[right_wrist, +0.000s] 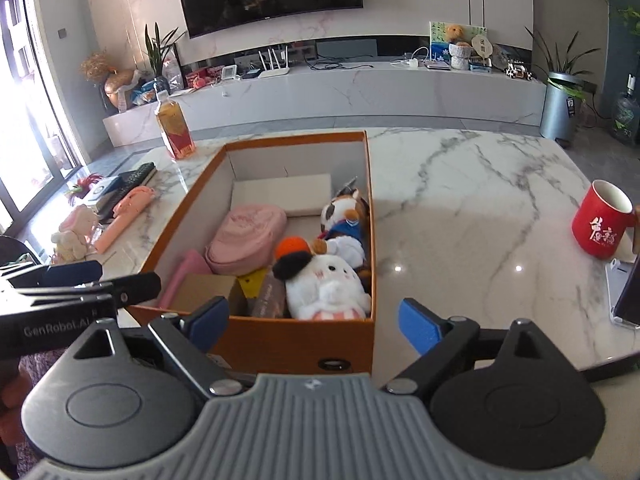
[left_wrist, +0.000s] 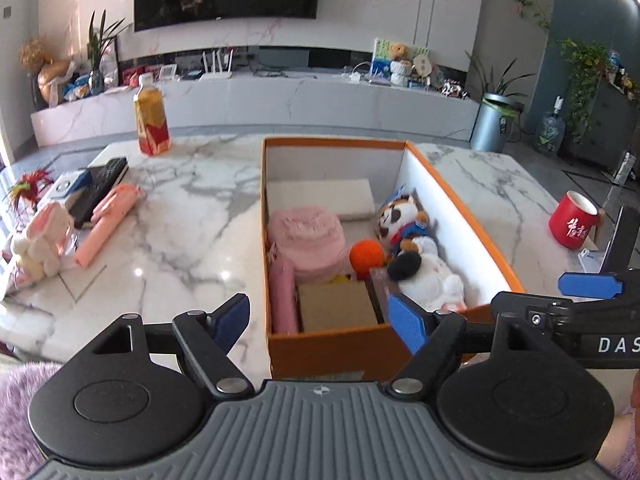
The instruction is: Organize objects
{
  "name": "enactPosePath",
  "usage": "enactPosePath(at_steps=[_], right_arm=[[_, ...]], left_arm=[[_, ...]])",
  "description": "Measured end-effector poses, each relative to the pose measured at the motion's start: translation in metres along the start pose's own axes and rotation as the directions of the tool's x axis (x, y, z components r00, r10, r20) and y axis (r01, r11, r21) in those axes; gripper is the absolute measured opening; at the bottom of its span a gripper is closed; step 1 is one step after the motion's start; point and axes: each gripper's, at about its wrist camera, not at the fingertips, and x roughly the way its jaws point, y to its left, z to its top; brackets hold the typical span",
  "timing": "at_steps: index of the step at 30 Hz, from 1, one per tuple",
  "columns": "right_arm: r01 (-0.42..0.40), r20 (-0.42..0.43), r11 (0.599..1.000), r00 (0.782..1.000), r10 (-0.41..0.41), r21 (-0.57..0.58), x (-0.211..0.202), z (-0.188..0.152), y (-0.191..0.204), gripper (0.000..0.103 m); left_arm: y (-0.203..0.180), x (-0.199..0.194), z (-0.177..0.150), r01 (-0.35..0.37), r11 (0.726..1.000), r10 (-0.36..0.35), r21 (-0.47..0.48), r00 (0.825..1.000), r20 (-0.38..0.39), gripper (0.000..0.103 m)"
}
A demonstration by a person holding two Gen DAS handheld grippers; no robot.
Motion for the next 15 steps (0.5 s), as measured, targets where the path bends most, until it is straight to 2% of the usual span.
enactPosePath(at_steps=[4, 9, 15], right_arm=[[0.003, -0.005, 1.0, 1.0, -0.003, -0.022, 0.002, -0.007, 0.003, 0.095], [-0.005, -0.014, 1.0, 1.0, 0.005, -0.026, 0.004, -0.01, 0.003, 0.095], [-0.025, 0.021, 0.998, 0.999, 0.027, -0.06, 0.0, -0.011, 0.005, 0.095]], left_arm=[[-0.001, 0.003, -0.007, -0.008, 1.0, 0.008, -0.03, 1.0, -0.008, 0.09], [-0.01, 0.005, -0.007, -0.029, 1.0, 0.029, -0.007, 0.999, -0.015, 0.09], [-0.011, 0.004, -0.007, -0.054, 0.998, 0.054, -0.013, 0.998, -0.01, 0.09]])
